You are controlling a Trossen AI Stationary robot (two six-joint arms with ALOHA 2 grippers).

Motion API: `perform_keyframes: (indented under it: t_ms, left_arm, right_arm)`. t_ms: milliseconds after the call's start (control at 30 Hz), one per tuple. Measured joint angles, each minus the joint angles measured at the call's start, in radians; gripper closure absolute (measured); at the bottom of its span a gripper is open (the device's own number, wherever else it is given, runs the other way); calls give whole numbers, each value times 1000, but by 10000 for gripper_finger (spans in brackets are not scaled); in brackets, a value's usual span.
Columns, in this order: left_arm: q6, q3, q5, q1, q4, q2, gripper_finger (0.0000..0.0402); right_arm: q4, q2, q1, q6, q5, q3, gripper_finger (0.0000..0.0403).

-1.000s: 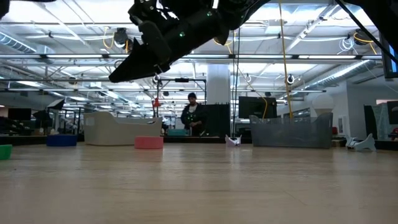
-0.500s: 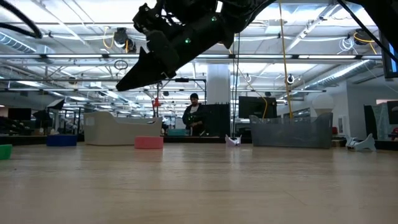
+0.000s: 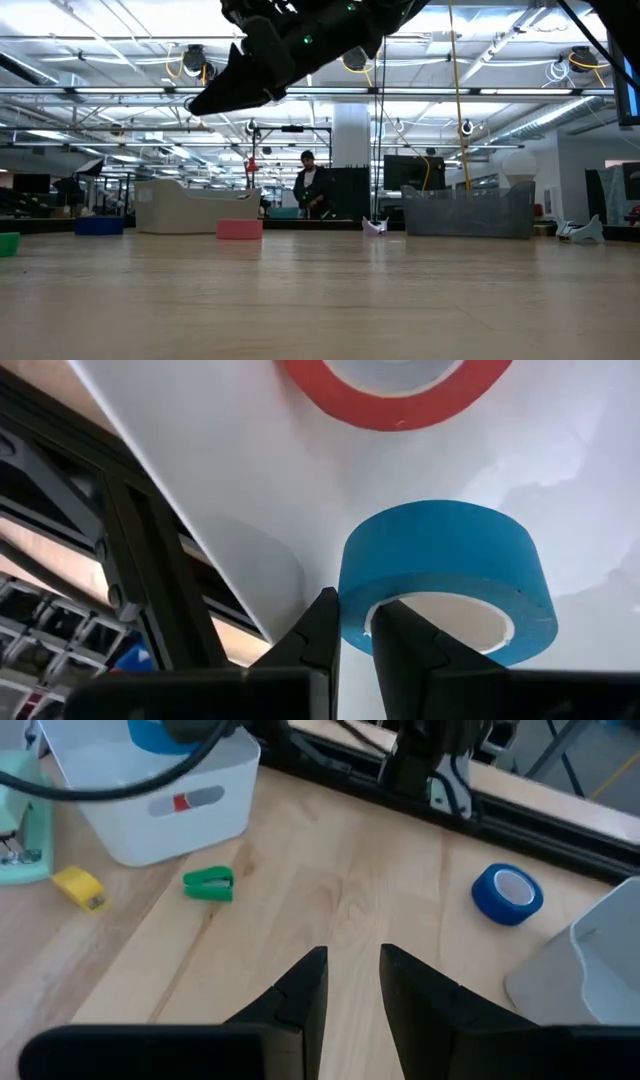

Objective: Pick and place Stapler, Stapler remover, tape
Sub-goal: Put the light blue tape into the white bin, then put the pink tape into the white bin

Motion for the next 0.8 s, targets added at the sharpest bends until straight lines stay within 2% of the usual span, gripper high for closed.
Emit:
perform_keyframes:
  t_ms: [200,400,567,633,700,800]
  left_arm:
    - [1,0,-16,-3,1,0,354]
    - [26,0,-25,-3,0,0,297]
    - [37,0,16,-3,-33,0,257]
    - [30,0,39,-3,-58,-8,254]
    - [28,5,36,-3,-73,-28,256]
    - [35,34,-62,-5,-113,-73,266]
  right_arm:
    - [-2,0,0,0,1,0,314]
    - [-4,0,0,1,2,0,314]
    - [-22,0,-2,-10,4,0,314]
    - [-71,0,-6,-42,44,0,314]
    - [-142,0,-11,-75,131,1,314]
    - [-231,0,-21,-111,250,1,314]
